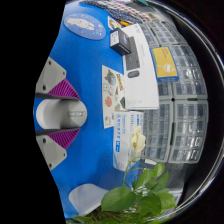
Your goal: Arrange mouse
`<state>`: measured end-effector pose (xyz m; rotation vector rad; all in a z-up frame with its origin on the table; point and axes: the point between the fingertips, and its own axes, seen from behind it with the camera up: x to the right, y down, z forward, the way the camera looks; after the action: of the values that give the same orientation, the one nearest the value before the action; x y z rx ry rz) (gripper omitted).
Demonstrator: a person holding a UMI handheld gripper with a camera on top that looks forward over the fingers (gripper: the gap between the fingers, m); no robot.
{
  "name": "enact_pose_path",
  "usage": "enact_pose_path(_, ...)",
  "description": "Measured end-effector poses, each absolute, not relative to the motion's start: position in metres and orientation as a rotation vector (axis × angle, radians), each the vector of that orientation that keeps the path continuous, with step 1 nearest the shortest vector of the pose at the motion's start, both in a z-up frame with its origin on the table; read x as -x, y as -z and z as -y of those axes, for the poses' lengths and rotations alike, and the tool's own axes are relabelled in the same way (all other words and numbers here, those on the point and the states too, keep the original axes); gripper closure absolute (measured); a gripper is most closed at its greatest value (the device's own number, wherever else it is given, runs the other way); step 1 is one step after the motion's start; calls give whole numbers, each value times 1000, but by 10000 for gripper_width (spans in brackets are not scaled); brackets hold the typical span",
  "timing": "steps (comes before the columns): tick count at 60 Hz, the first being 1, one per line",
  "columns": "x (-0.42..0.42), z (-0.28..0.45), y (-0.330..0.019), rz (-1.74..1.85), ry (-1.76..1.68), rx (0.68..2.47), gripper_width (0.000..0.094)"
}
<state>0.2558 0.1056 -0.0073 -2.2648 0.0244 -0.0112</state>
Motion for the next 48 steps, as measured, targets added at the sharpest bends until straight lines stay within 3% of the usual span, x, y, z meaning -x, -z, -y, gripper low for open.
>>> enact_pose_path(6,-258,-105,8,-62,23,2300,572)
enact_pose_path(16,-263,-107,-5,-126,117,2354,575)
enact_pose_path(31,-199,-123,-176,-192,204,2089,573)
enact_pose_path(38,-118,-130,-228,-135,179,2011,570)
enact_pose_path(43,-47,-136,-233,-62,129,1994,571)
enact_pose_path(48,12,-145,-202,-13,91,2041,574)
